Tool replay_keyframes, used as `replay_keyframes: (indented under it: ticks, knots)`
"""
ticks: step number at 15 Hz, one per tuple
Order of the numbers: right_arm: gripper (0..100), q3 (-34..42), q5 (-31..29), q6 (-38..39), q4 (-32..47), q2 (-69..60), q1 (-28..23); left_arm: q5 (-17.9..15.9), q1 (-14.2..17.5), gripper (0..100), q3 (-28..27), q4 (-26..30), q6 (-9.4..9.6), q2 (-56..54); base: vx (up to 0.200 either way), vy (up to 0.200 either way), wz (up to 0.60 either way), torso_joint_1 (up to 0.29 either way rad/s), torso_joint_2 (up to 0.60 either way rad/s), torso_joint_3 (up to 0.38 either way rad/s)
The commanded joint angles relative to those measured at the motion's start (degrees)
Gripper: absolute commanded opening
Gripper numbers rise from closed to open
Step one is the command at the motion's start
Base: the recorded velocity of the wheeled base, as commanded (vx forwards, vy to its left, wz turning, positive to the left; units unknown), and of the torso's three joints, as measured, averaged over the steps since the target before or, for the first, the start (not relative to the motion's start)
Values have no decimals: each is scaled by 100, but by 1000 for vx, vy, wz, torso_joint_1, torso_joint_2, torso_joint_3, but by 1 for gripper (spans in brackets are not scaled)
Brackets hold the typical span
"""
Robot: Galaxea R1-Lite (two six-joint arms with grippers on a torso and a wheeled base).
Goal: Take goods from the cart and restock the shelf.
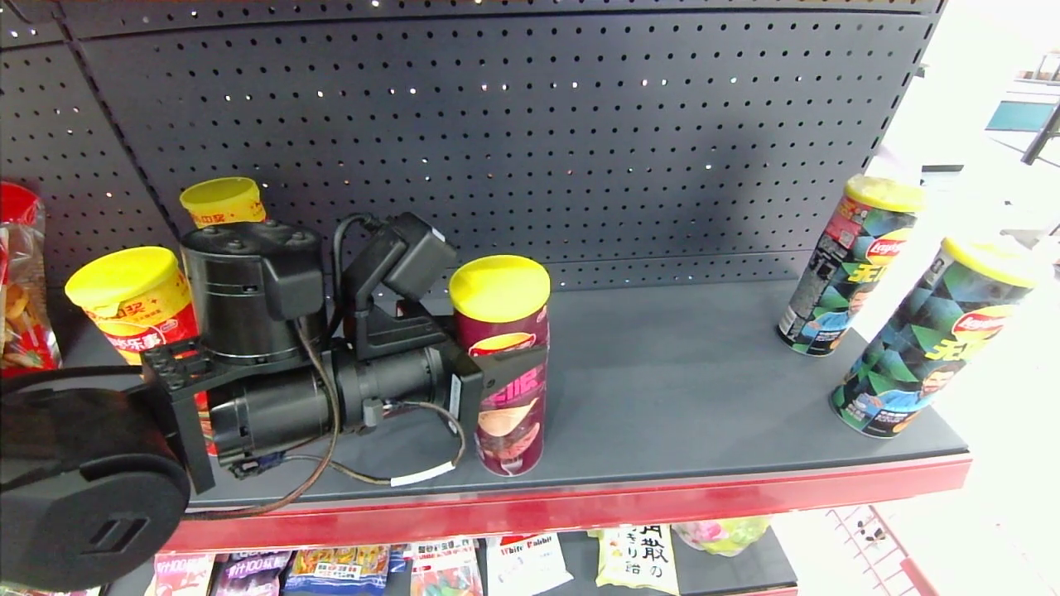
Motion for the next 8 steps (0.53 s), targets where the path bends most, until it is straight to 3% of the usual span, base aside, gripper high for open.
replay_keyframes:
  ticks: [1, 4, 8]
  knots:
    - [0, -2, 3, -4, -1, 14, 3, -2, -8, 0, -7, -18, -7, -23, 0, 0, 0, 0, 0, 0]
    - [0, -2, 3, -4, -1, 32, 3, 16, -79, 0, 11, 0, -121, -67, 0, 0, 0, 0, 0, 0]
    - [0, -10, -6, -4, -10, 41, 3, 69, -105, 0, 46, -18, -130, -40, 0, 0, 0, 0, 0, 0]
